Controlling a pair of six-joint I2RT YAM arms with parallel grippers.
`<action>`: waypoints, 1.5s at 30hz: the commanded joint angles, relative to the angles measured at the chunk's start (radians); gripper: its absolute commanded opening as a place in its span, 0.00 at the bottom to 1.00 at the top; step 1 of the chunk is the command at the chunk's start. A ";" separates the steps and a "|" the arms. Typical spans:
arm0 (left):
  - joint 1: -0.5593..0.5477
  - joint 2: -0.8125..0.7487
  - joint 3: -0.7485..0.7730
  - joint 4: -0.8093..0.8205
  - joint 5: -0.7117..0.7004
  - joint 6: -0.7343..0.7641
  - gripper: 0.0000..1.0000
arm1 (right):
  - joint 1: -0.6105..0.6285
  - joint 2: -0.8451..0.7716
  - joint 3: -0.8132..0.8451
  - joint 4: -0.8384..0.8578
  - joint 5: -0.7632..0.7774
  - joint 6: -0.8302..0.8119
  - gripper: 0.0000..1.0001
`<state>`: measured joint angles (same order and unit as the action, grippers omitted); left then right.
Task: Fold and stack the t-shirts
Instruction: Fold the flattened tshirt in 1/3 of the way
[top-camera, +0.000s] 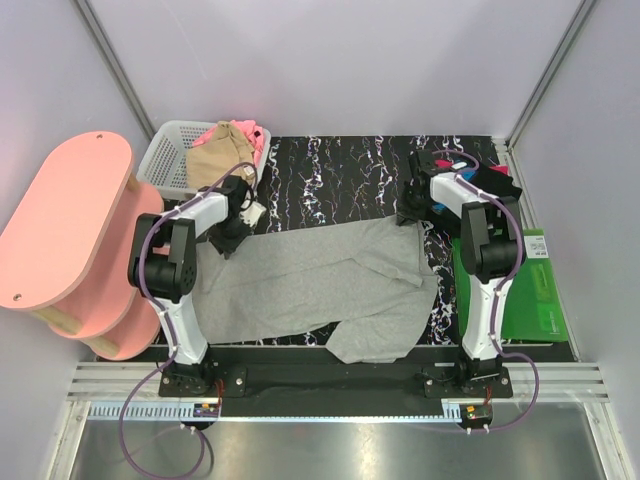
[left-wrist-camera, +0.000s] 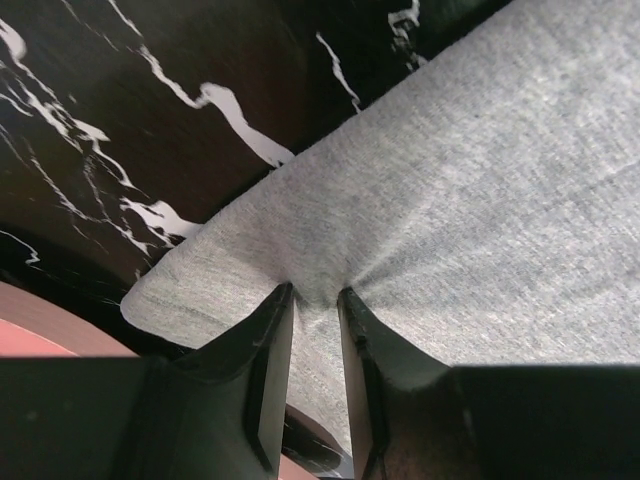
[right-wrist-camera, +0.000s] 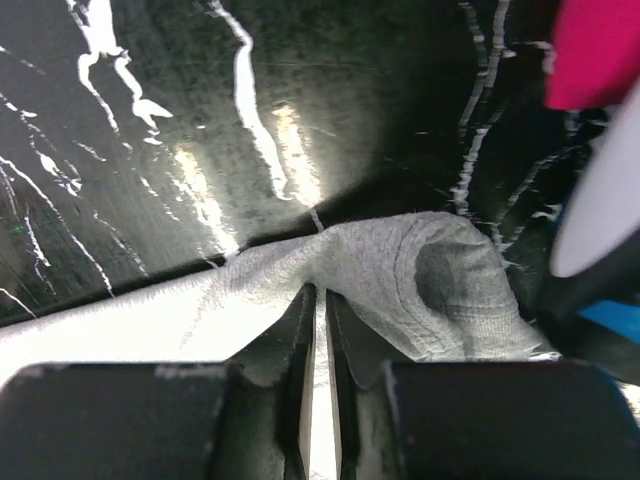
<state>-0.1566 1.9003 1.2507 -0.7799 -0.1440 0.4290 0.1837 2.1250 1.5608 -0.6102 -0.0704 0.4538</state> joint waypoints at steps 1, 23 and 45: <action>0.005 0.077 0.024 0.077 -0.037 0.008 0.29 | -0.044 -0.043 -0.054 -0.013 0.060 -0.020 0.16; -0.077 -0.357 0.046 -0.028 0.063 -0.052 0.33 | 0.305 -0.439 -0.096 -0.097 0.329 -0.193 0.57; -0.595 -0.477 0.073 -0.013 0.081 -0.090 0.31 | 0.128 -0.248 -0.087 -0.025 0.163 -0.096 0.47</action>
<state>-0.6468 1.3811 1.2304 -0.8627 -0.0353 0.3431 0.3351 1.7996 1.3937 -0.6548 0.2165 0.3382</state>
